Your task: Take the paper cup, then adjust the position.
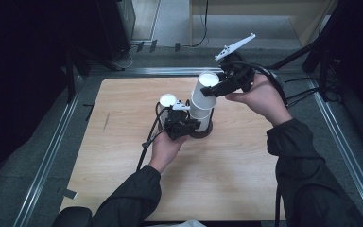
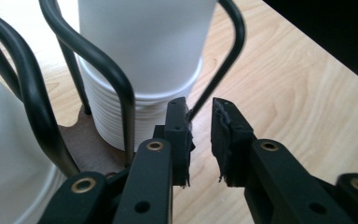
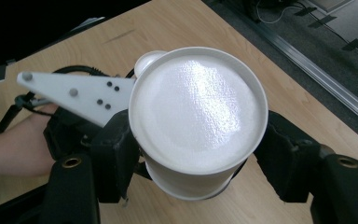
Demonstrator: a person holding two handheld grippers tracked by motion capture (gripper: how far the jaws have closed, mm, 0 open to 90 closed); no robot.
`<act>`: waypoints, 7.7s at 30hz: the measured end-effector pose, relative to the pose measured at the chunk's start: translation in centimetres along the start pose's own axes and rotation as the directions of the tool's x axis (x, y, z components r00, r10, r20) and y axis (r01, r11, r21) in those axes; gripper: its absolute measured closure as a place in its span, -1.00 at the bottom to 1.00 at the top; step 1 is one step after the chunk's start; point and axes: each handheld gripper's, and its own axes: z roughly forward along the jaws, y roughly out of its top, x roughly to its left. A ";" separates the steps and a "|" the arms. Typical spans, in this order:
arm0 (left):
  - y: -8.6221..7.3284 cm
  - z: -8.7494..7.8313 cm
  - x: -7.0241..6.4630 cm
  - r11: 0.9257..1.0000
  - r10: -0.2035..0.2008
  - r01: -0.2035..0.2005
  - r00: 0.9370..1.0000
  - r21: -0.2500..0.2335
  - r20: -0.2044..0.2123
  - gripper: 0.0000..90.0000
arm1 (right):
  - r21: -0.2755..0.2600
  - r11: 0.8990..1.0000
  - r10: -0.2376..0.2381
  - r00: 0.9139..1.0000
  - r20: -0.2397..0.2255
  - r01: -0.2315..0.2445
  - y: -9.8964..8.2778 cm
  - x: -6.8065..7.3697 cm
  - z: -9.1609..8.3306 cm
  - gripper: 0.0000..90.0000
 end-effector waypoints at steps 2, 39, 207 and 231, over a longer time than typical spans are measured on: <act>0.0 -0.4 -0.1 1.000 0.004 -0.004 1.000 0.006 0.019 0.67 | 0.002 1.000 -0.011 1.000 -0.012 0.011 -0.4 0.3 -0.4 -0.24; -3.3 -7.9 3.3 0.990 0.127 -0.137 0.940 0.011 0.315 -0.15 | -0.014 0.995 -0.098 0.988 -0.120 0.097 -9.4 4.0 0.2 -0.24; -4.9 -5.5 2.8 0.726 0.448 -0.637 0.724 0.259 0.525 -0.35 | -0.079 0.981 -0.196 0.903 -0.384 0.179 -13.5 8.9 12.3 -0.38; -5.0 -5.9 2.9 0.821 0.399 -0.545 0.760 0.170 0.514 -0.79 | -0.099 0.981 -0.195 0.892 -0.408 0.169 -13.2 8.6 11.3 -0.25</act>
